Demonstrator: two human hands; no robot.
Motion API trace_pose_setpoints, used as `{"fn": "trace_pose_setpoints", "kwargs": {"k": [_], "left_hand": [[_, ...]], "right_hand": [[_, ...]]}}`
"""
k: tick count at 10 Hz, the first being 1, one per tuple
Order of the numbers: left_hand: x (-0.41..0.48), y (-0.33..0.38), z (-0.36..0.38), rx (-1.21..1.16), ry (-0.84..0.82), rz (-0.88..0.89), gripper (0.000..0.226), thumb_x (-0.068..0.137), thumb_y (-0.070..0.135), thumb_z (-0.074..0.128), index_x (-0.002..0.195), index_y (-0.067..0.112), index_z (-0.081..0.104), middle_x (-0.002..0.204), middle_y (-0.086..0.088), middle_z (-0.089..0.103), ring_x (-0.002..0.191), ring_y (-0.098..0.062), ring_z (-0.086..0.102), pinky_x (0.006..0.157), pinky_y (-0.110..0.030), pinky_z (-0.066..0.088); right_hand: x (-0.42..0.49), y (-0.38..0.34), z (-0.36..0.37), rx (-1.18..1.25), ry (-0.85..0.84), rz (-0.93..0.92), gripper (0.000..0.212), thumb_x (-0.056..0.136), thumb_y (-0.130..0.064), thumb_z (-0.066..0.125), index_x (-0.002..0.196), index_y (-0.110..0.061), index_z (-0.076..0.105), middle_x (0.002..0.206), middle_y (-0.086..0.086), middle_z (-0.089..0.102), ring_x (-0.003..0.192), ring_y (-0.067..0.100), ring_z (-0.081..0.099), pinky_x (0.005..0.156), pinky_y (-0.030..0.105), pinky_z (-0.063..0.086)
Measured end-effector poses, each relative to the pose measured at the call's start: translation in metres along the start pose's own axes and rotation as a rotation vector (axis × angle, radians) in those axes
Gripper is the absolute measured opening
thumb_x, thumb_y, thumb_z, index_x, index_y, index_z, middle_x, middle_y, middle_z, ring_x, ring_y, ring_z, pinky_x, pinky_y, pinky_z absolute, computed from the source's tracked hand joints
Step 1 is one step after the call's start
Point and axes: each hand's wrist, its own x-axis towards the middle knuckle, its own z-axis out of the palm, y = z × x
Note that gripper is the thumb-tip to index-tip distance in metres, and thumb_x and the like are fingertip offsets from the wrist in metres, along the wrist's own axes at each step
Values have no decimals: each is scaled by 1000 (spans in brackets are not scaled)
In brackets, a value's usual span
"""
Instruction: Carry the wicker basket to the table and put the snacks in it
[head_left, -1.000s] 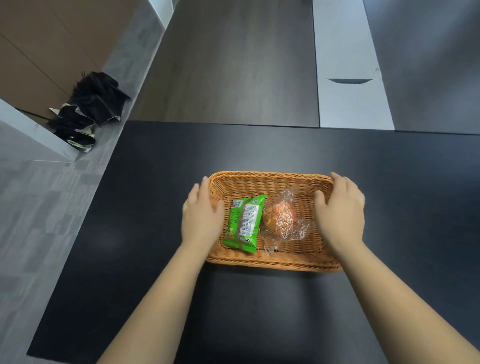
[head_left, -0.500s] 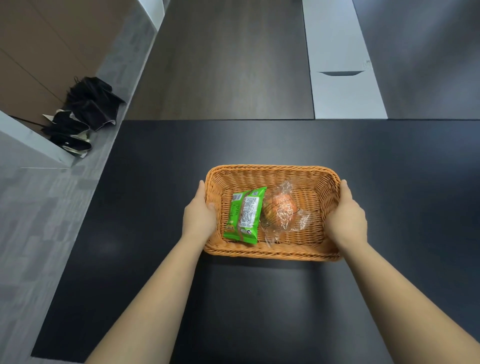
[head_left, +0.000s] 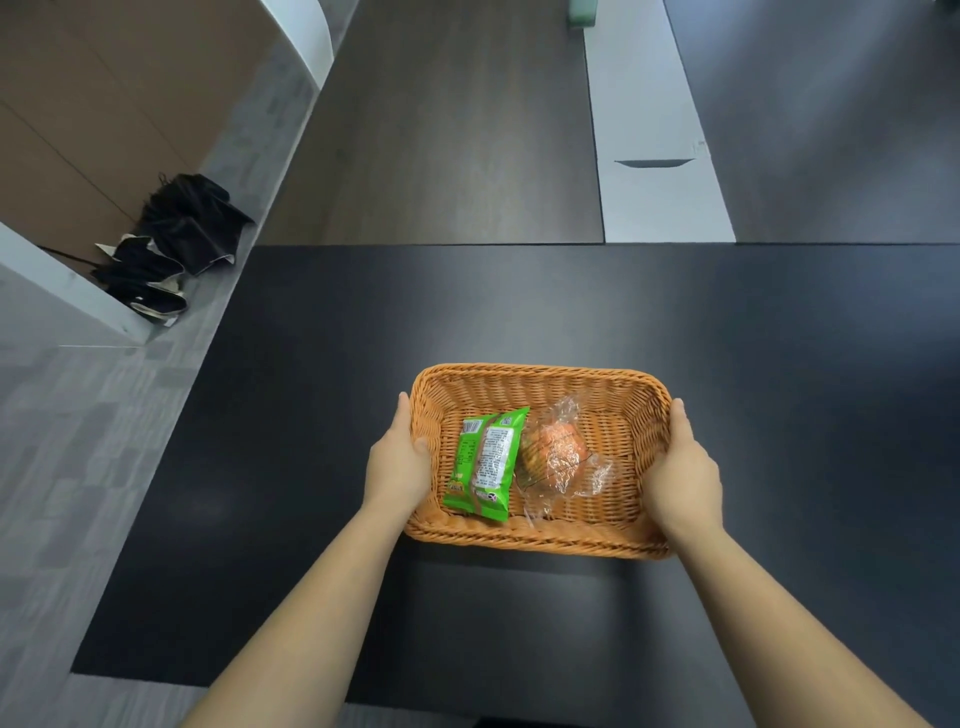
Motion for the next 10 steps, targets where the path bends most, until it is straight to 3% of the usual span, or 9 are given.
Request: {"fn": "trace_pose_setpoints", "kwargs": {"k": [1,2,4,5,6,7,8,9,10], "left_hand": [[-6,-2,2,-2,-13,9,63,100,16,39,154,24,7,127,-10,59,91,-15,52,76,-28,43],[-7,-4,3,-1,-17,11,63,100,17,39,154,25,7,127,-10,59,98,-20,57,75,-26,41],[-9,-2,4,-8,-7,12,62,100,16,37,154,24,7,128,-11,58,90,-15,51,74,-27,40],[-13,1,4,-26,-7,4,61,100,16,37,154,23,8,131,-10,56,108,-25,59,75,-26,39],[-13,1,2,-43,-12,-11,61,100,16,37,154,24,8,130,-10,57,86,-12,55,74,-25,40],[-11,-1,4,-63,-9,-10,62,100,16,37,154,25,8,129,-9,58,79,-3,47,73,-25,42],[-10,1,1,-80,-8,-33,64,99,22,41,154,25,8,142,-9,48,115,-20,54,90,-35,47],[-19,14,-10,-135,137,72,59,96,32,46,150,26,24,151,-6,38,133,-24,43,101,-39,41],[-40,34,-22,-349,120,218,41,96,30,47,136,26,50,138,2,54,118,-10,52,94,-27,42]], "right_hand": [[-3,5,-1,5,-8,-7,67,92,-3,27,152,-26,9,122,22,57,109,40,55,93,48,44],[-5,9,-2,11,-11,-19,67,92,-2,27,152,-25,8,123,22,57,110,39,55,92,47,45],[-5,10,-3,18,-9,-42,64,94,-4,29,153,-23,9,123,22,55,111,39,54,92,44,45],[-5,10,-4,13,-16,-48,65,94,-4,29,153,-24,9,124,23,56,112,40,54,92,45,45],[-5,10,-5,13,-25,-39,66,93,-4,28,153,-25,8,125,23,55,112,40,54,93,46,44],[-4,11,-3,37,-33,-28,65,95,-6,30,153,-25,8,127,22,55,114,39,54,95,46,44],[-6,9,-4,62,-33,-36,65,96,-18,40,152,-24,9,134,21,50,121,37,49,98,46,42],[-17,3,-11,74,94,-183,58,95,-29,45,149,-21,25,143,12,45,132,31,39,105,47,37],[-35,-11,-28,321,62,-251,41,96,-31,42,136,-20,47,131,4,58,122,24,53,100,40,43]]}}
